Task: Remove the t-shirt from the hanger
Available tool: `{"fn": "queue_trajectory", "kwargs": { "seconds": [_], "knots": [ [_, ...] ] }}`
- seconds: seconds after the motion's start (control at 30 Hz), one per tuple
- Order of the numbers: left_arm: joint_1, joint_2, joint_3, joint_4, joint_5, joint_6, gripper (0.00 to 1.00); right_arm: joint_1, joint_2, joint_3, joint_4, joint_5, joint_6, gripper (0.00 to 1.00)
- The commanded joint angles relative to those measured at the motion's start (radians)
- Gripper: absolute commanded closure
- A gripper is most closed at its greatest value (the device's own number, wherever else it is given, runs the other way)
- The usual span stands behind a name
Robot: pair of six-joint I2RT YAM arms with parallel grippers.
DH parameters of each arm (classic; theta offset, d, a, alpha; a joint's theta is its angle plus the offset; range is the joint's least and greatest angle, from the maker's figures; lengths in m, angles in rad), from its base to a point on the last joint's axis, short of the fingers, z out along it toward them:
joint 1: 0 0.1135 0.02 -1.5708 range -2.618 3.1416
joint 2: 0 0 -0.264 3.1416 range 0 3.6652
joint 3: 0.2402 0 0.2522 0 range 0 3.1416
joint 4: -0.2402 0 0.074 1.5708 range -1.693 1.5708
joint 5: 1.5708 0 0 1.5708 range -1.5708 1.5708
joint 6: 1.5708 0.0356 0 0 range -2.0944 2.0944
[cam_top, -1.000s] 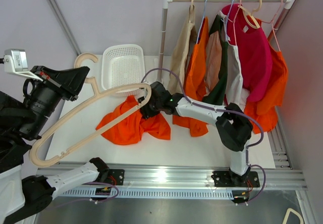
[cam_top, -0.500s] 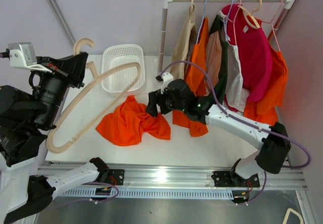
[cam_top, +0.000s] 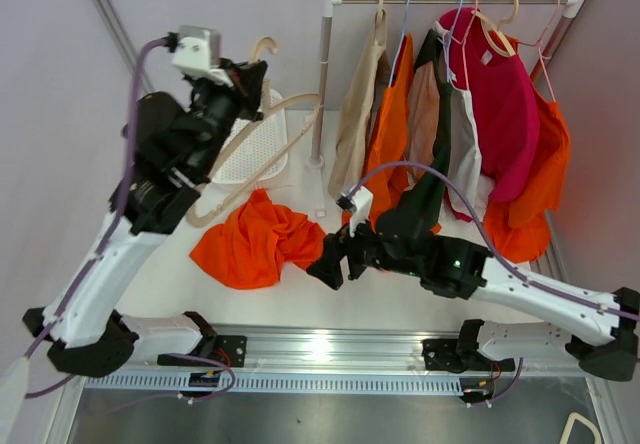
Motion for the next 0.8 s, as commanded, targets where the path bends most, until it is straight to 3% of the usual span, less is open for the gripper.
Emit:
{"fn": "queue_trajectory", "kwargs": {
  "seconds": [0.0,0.17,0.6,0.77],
  "knots": [
    [0.000,0.056,0.008,0.172,0.029,0.077,0.99,0.027,-0.076,-0.053,-0.033,0.055,0.006,0.20],
    [0.000,0.168,0.062,0.290,0.064,0.092,0.99,0.027,-0.139,-0.098,-0.040,0.087,0.026,0.18],
    [0.000,0.450,0.263,0.411,0.119,0.085,0.99,0.029,-0.194,-0.078,-0.116,0.139,0.026,0.18],
    [-0.002,0.606,0.439,0.370,0.116,0.101,0.99,0.027,-0.239,-0.080,-0.157,0.158,0.044,0.18]
  ]
}}
